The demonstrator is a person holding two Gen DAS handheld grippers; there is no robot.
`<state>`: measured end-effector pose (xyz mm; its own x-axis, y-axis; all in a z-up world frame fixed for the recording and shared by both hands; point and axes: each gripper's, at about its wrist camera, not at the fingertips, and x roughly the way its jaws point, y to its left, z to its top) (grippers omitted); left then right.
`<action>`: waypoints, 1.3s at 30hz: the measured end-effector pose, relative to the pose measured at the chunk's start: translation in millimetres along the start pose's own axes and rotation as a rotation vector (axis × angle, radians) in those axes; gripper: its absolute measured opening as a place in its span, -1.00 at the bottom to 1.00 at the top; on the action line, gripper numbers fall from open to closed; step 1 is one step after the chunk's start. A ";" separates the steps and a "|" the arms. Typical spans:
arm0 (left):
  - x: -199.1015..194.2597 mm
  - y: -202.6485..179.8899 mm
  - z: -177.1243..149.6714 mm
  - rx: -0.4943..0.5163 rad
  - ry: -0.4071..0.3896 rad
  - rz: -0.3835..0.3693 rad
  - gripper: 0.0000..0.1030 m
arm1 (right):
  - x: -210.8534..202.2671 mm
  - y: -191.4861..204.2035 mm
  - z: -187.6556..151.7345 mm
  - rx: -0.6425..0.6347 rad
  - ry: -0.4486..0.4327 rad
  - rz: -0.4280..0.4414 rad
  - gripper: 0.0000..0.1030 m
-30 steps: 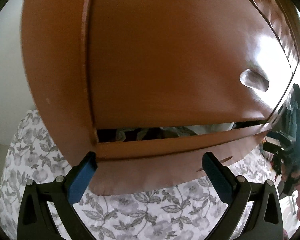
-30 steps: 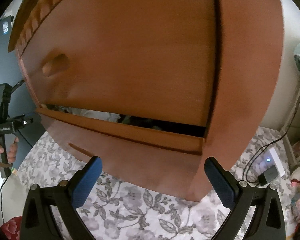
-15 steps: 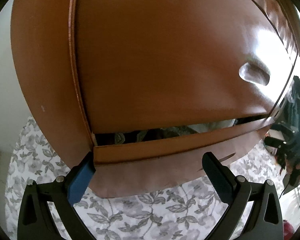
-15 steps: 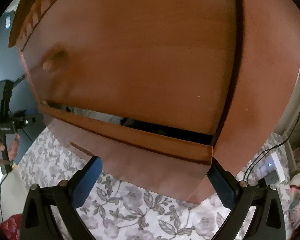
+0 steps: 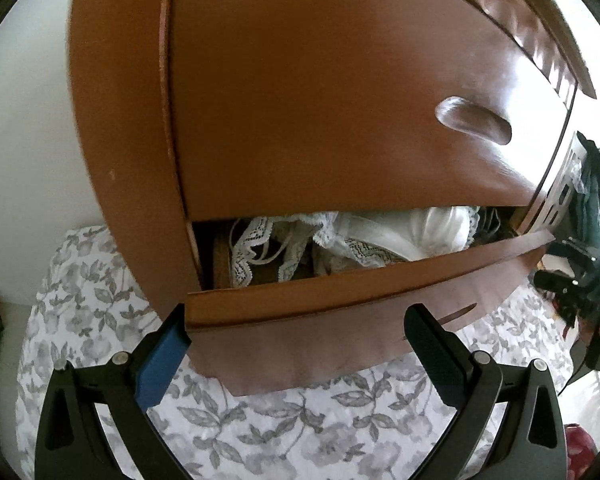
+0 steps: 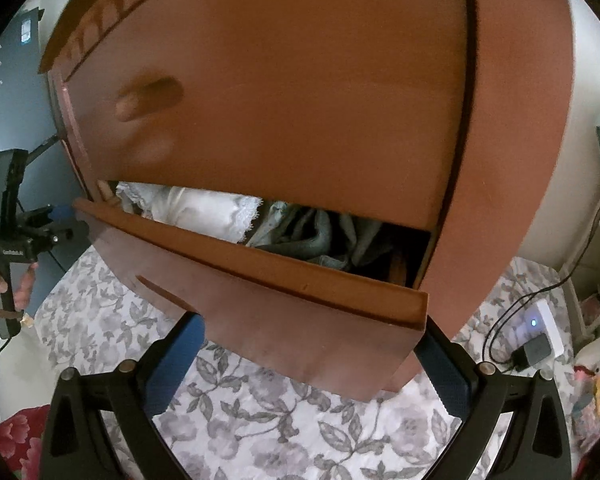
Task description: Take underwear out of drawer
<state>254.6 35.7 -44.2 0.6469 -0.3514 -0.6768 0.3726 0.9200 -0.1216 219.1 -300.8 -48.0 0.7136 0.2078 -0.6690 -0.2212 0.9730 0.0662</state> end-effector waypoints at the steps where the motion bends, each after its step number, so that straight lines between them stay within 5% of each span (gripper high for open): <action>1: -1.8 -0.7 -2.9 -0.003 -0.003 0.000 1.00 | -2.4 1.0 -2.1 0.004 -0.002 -0.001 1.00; 39: -47.8 -18.1 -71.3 -0.013 -0.004 0.026 1.00 | -62.8 29.5 -66.2 -0.011 -0.017 -0.009 1.00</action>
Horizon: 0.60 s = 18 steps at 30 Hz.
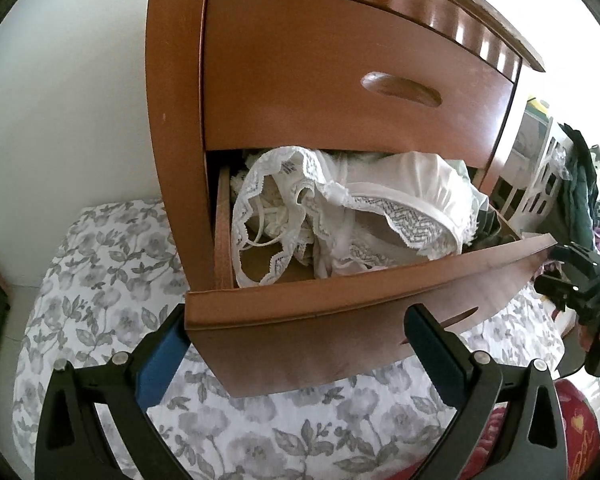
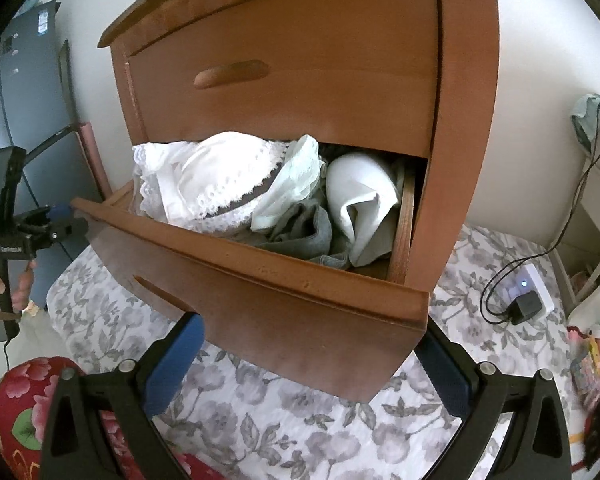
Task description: Take underwear out of drawer
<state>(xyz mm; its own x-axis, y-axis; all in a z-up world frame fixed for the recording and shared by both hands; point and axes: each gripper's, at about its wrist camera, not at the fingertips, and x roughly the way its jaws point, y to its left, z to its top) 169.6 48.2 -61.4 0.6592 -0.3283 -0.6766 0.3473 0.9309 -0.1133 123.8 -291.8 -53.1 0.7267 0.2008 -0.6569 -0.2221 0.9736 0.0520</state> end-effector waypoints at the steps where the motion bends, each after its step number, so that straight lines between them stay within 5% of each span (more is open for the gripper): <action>1: -1.7 -1.4 -1.2 -0.001 0.001 0.001 1.00 | -1.1 0.5 -1.1 -0.001 0.001 0.000 1.00; 18: -22.4 -5.4 -22.7 -0.031 -0.004 0.006 1.00 | -23.7 19.2 -27.5 -0.016 0.003 0.008 1.00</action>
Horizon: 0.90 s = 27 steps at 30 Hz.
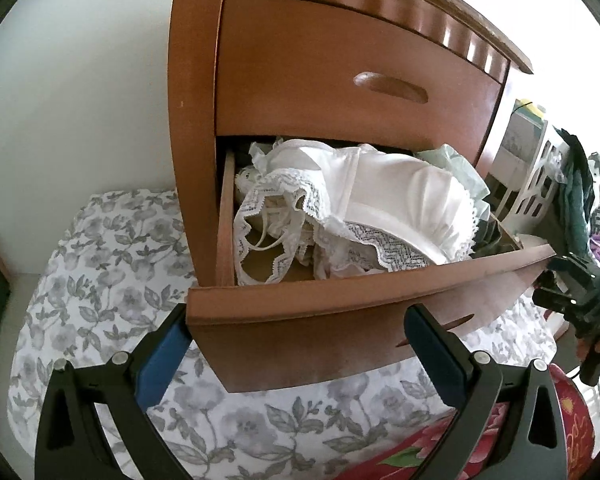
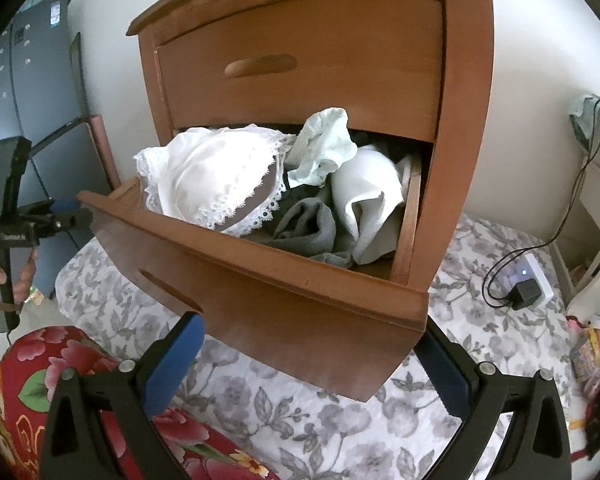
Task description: Take underwear out of drawer
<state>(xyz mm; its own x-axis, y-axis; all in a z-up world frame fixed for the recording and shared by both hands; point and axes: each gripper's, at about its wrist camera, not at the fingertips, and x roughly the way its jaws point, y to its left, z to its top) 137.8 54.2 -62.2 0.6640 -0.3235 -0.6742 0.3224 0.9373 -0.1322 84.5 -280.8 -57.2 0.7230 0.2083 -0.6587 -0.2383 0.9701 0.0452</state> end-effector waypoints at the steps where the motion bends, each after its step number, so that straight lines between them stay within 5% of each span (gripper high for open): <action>1: 0.4 -1.0 -0.4 0.008 0.000 0.005 1.00 | -0.2 -0.6 0.0 0.007 -0.002 0.003 1.00; 27: -2.4 -0.9 1.6 -0.009 -0.011 -0.011 1.00 | -0.9 -0.1 1.1 0.024 -0.005 0.005 1.00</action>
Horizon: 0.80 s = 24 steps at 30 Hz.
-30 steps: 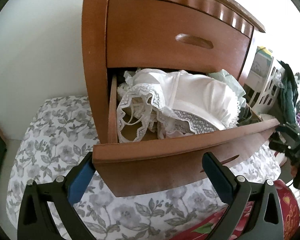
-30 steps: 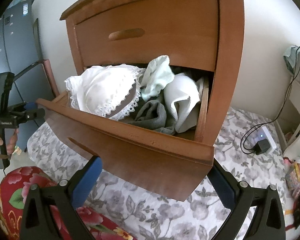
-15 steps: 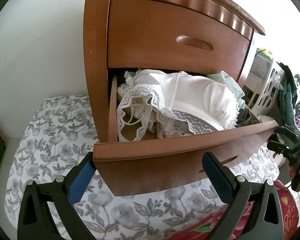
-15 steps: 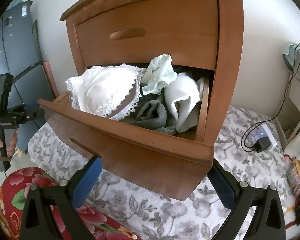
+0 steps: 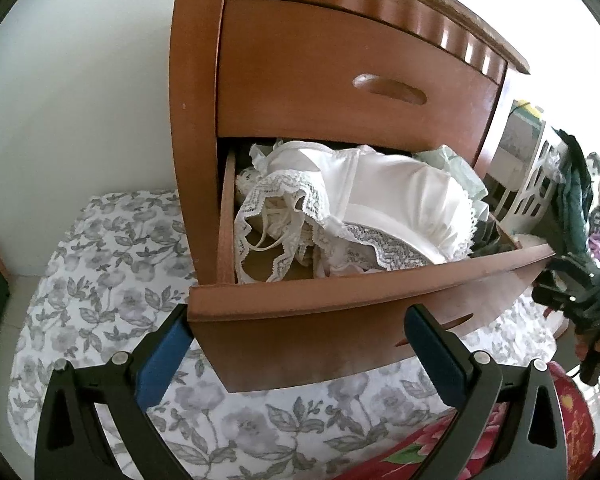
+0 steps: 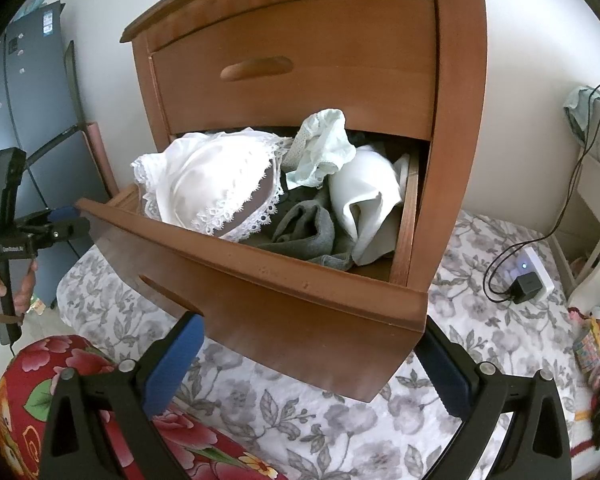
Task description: Take underwear out of drawer
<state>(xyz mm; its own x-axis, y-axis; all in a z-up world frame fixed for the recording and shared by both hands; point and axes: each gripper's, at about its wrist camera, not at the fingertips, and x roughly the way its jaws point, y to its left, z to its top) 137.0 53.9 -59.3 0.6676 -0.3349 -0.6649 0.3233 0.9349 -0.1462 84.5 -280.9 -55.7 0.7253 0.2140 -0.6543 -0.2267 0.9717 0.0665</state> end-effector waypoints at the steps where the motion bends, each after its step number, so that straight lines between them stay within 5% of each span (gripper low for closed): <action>1: 0.5 0.6 0.8 0.002 -0.005 -0.012 1.00 | 0.2 -0.8 0.3 0.001 -0.002 0.000 1.00; 24: 3.5 -4.1 14.2 0.064 -0.020 0.002 1.00 | 6.8 -0.1 9.7 -0.057 0.006 0.041 1.00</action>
<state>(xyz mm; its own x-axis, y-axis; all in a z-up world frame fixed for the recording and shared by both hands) 147.6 47.2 -50.6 0.6813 -0.3354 -0.6506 0.3633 0.9266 -0.0972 95.8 -278.6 -52.9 0.7111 0.2529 -0.6561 -0.2928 0.9548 0.0506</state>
